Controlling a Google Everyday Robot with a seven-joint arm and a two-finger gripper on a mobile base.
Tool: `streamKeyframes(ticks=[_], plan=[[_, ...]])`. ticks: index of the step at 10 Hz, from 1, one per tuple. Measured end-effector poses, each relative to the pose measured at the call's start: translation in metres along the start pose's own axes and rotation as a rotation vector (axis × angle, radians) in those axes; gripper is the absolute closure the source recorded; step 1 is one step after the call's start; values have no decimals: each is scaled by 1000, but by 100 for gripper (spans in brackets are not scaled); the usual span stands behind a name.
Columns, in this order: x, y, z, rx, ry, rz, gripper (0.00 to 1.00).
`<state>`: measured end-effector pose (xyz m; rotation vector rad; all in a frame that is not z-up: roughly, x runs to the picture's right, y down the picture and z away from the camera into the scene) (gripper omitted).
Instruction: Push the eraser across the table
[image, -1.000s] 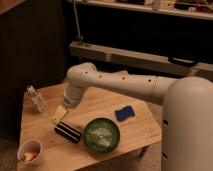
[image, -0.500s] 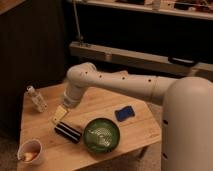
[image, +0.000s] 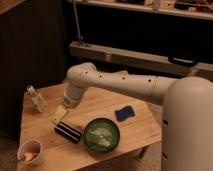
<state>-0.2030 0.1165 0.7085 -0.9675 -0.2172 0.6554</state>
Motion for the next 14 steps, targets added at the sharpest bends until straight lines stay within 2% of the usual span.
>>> streamKeyframes(ticks=[9, 11, 12, 14], plan=[[0, 0, 0, 0, 0, 0, 20], [-1, 1, 1, 11, 2, -15, 20], [1, 11, 10, 18, 1, -43, 21], [9, 27, 32, 1, 6, -63, 34]])
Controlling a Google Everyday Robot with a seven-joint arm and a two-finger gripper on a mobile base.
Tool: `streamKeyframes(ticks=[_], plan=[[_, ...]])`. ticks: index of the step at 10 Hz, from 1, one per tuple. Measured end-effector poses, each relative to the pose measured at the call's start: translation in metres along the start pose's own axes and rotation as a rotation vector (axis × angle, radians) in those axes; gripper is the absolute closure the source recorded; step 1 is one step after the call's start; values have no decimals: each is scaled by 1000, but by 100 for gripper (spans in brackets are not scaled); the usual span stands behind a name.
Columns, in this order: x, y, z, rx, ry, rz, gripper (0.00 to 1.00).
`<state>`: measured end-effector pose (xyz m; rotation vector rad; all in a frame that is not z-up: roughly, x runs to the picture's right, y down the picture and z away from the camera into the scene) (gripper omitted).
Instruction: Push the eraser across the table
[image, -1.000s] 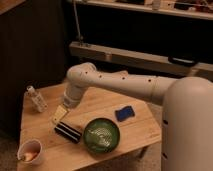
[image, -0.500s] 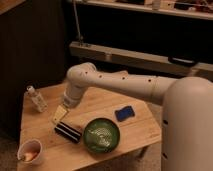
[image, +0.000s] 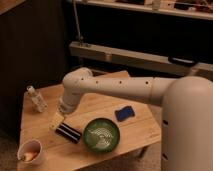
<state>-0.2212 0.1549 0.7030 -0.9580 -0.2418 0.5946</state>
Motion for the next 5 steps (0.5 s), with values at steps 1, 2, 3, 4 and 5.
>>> streamKeyframes(ticks=[1, 2, 3, 4, 5], plan=[[9, 11, 17, -23, 1, -9, 46], [16, 19, 28, -36, 4, -14, 55], [24, 26, 39, -47, 4, -19, 66], [29, 28, 43, -42, 1, -20, 75], [32, 28, 46, -17, 0, -28, 88]])
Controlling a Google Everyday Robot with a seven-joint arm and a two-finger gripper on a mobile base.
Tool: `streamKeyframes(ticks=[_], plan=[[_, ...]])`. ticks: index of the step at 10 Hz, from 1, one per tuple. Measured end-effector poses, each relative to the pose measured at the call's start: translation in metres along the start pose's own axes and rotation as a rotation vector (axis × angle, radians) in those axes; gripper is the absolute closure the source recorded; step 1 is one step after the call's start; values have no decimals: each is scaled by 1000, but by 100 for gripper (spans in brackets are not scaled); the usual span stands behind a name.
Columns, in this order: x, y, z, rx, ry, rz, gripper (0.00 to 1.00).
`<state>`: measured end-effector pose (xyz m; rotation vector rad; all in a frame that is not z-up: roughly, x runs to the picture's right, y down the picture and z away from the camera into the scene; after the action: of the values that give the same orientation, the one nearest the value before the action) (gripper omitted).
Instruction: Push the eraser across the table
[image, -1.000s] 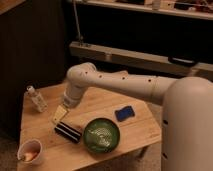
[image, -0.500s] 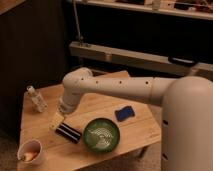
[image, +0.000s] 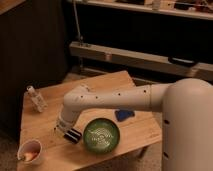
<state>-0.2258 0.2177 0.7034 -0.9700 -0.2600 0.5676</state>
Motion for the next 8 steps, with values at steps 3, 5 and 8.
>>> streamKeyframes(ticks=[3, 5, 8], plan=[[11, -1, 29, 51, 28, -14, 100], [21, -3, 53, 56, 53, -16, 100], [34, -12, 76, 59, 79, -1, 100]])
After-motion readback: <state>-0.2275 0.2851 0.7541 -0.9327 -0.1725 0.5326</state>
